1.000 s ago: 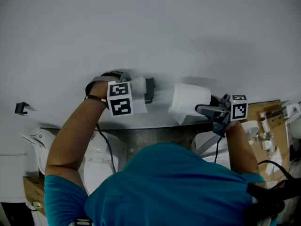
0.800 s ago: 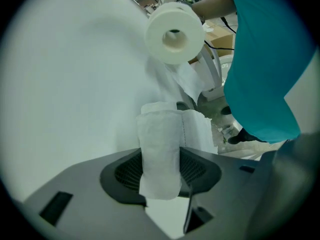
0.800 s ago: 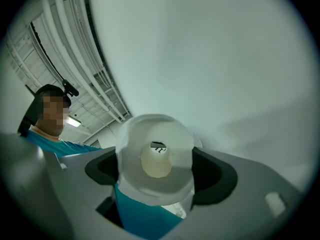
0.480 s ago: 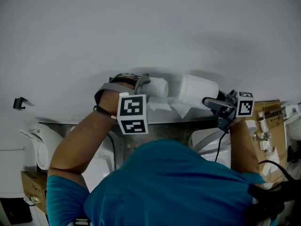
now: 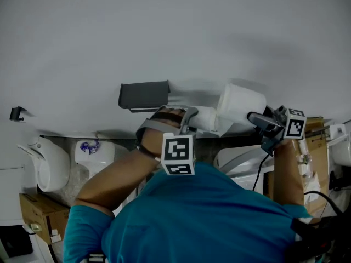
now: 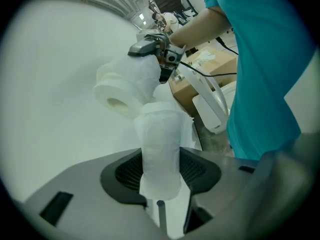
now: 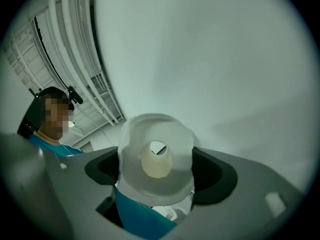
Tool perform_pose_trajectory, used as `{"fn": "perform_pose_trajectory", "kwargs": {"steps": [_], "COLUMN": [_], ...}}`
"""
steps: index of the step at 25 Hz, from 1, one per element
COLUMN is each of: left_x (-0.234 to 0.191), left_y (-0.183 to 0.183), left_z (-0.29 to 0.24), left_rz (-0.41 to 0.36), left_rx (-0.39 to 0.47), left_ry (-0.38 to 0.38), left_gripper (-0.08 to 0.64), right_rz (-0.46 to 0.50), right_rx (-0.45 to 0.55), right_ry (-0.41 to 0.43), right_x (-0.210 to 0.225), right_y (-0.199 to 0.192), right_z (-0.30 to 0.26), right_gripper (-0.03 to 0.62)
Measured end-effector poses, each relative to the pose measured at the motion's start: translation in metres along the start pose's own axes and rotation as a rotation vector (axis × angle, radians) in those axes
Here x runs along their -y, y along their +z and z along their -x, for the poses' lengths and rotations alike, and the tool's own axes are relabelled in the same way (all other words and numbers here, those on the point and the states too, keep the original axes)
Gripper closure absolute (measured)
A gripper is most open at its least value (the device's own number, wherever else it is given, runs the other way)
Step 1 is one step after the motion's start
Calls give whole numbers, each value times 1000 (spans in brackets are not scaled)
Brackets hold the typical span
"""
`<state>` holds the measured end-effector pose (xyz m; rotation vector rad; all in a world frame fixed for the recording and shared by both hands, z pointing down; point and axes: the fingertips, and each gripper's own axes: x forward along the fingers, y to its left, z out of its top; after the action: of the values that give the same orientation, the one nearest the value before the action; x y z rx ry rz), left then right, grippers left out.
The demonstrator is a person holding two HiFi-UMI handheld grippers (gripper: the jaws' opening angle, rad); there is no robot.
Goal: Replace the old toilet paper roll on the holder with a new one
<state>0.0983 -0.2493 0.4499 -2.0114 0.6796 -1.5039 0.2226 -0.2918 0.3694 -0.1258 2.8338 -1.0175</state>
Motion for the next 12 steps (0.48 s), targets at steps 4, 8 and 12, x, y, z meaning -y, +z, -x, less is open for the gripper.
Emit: {"fn": "perform_pose_trajectory", "kwargs": {"steps": [4, 8, 12], "left_x": [16, 19, 8], "left_y": [-11, -37, -64], "left_z": [-10, -20, -26], "left_rz": [36, 50, 12], "left_rx": [-6, -50, -127], "left_ry": [54, 154, 316], "left_gripper": [353, 353, 353], "right_rz": [-13, -22, -21], "right_rx": [-5, -21, -33], "right_ry": [-13, -10, 3], "right_x": [5, 5, 4], "right_y": [-3, -6, -6], "right_z": [1, -4, -7], "right_gripper": [189, 189, 189]}}
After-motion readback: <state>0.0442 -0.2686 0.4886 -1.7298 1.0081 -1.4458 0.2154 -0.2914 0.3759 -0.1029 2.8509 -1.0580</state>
